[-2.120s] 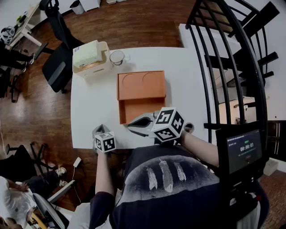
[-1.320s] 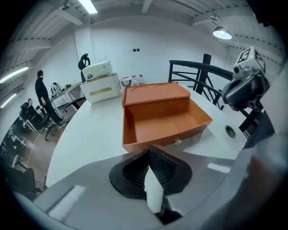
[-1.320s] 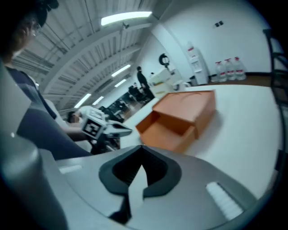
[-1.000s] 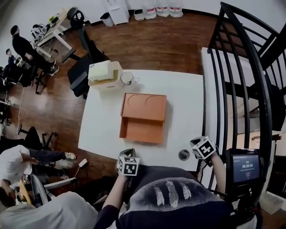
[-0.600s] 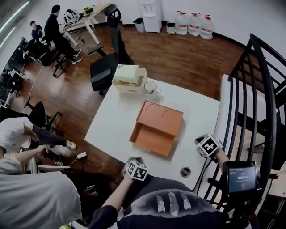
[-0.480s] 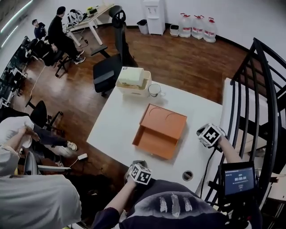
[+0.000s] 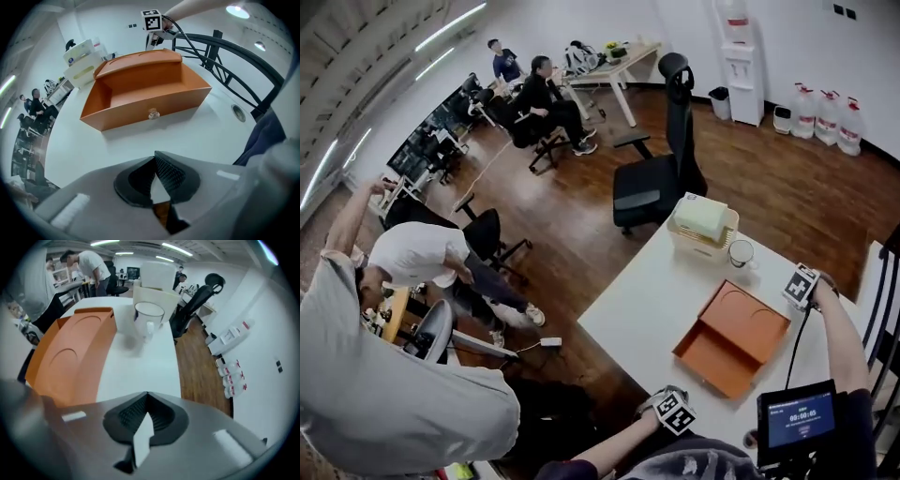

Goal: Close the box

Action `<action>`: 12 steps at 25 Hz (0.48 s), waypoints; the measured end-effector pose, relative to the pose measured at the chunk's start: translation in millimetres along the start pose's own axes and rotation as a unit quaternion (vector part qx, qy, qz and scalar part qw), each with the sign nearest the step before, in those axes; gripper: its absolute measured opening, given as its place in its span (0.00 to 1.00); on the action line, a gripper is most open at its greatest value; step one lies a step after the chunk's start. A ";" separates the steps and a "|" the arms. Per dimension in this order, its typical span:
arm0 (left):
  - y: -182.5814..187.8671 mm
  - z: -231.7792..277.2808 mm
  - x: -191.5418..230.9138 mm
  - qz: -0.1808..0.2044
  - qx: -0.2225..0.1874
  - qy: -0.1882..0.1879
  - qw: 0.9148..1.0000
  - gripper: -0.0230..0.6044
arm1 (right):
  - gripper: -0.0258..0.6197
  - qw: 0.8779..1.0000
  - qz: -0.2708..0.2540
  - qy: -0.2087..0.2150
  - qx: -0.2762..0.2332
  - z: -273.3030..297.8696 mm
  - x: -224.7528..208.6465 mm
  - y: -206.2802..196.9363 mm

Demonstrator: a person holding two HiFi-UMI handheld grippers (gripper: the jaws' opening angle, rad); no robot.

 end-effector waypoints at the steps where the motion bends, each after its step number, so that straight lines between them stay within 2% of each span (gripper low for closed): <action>1: 1.2 2.0 3.2 -0.010 0.006 -0.010 1.000 0.06 | 0.04 1.000 -0.015 0.003 0.004 9.6 -1.5 7.3; 4: 5.4 0.0 12.0 -0.037 0.015 -0.028 0.999 0.06 | 0.04 1.000 -0.023 0.018 -0.006 21.4 -2.1 23.6; 8: 5.4 4.2 14.3 -0.017 0.021 -0.010 1.000 0.06 | 0.04 0.998 -0.037 0.041 -0.018 41.9 4.6 37.2; 12: 1.1 14.0 4.8 -0.015 0.017 0.000 1.000 0.06 | 0.04 0.997 -0.038 0.064 -0.005 64.8 5.5 36.7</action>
Point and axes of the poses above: the fingertips, and each gripper's own axes: z forward along the fingers, x to its left, y out of its top, the point moved 9 cm from there along -z, backward along the fingers, and after that the axes turned 7 degrees about y, right-handed, at the moved point
